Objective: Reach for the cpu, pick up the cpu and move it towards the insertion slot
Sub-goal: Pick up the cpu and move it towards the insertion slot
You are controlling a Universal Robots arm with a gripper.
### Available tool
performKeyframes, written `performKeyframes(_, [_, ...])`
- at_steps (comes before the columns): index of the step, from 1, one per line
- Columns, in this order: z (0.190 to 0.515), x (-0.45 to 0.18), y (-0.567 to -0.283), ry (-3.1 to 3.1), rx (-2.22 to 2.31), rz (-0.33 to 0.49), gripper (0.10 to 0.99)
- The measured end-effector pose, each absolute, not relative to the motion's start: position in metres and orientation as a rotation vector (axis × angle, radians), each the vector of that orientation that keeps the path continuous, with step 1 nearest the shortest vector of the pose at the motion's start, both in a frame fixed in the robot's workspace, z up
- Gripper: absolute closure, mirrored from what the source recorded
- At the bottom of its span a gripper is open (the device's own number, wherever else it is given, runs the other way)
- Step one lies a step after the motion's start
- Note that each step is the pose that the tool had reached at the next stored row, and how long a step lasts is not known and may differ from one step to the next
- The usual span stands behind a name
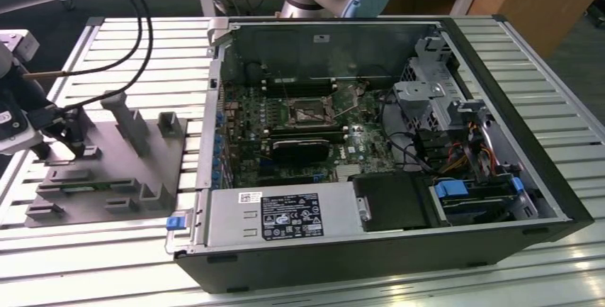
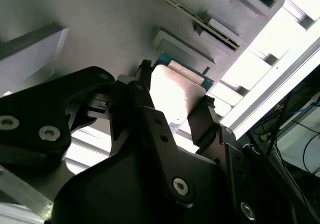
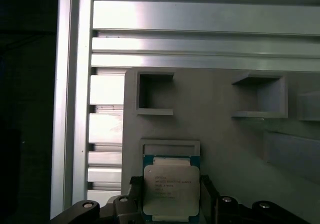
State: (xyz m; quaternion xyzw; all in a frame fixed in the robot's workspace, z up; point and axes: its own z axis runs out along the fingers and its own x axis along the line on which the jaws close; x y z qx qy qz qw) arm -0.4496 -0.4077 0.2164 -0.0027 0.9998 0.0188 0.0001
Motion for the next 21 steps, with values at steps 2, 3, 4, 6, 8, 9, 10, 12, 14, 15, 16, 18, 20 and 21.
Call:
performKeyframes(2, [0.219,-0.450,-0.408,3.141,-0.009,0.059,0.545])
performKeyframes(3, [0.221,-0.450,-0.408,3.141,-0.009,0.059,0.545])
performKeyframes(4, [0.223,-0.450,-0.408,3.141,-0.009,0.059,0.545])
performKeyframes(6, [0.226,-0.450,-0.408,3.141,-0.009,0.059,0.545])
performKeyframes(8, [0.230,-0.450,-0.408,3.141,-0.009,0.059,0.545])
performKeyframes(9, [0.232,-0.450,-0.408,3.141,-0.009,0.059,0.545])
performKeyframes(10, [0.234,-0.450,-0.408,3.141,-0.009,0.059,0.545])
performKeyframes(12, [0.238,-0.450,-0.408,3.141,-0.009,0.059,0.545])
performKeyframes(14, [0.242,-0.450,-0.408,3.141,-0.009,0.059,0.545])
performKeyframes(15, [0.244,-0.450,-0.408,3.141,-0.009,0.059,0.545])
performKeyframes(16, [0.246,-0.450,-0.408,3.141,-0.009,0.059,0.545])
performKeyframes(18, [0.250,-0.450,-0.408,3.141,-0.009,0.059,0.545])
performKeyframes(20, [0.253,-0.450,-0.408,3.141,-0.009,0.059,0.545])
performKeyframes(21, [0.255,-0.450,-0.408,3.141,-0.009,0.059,0.545])
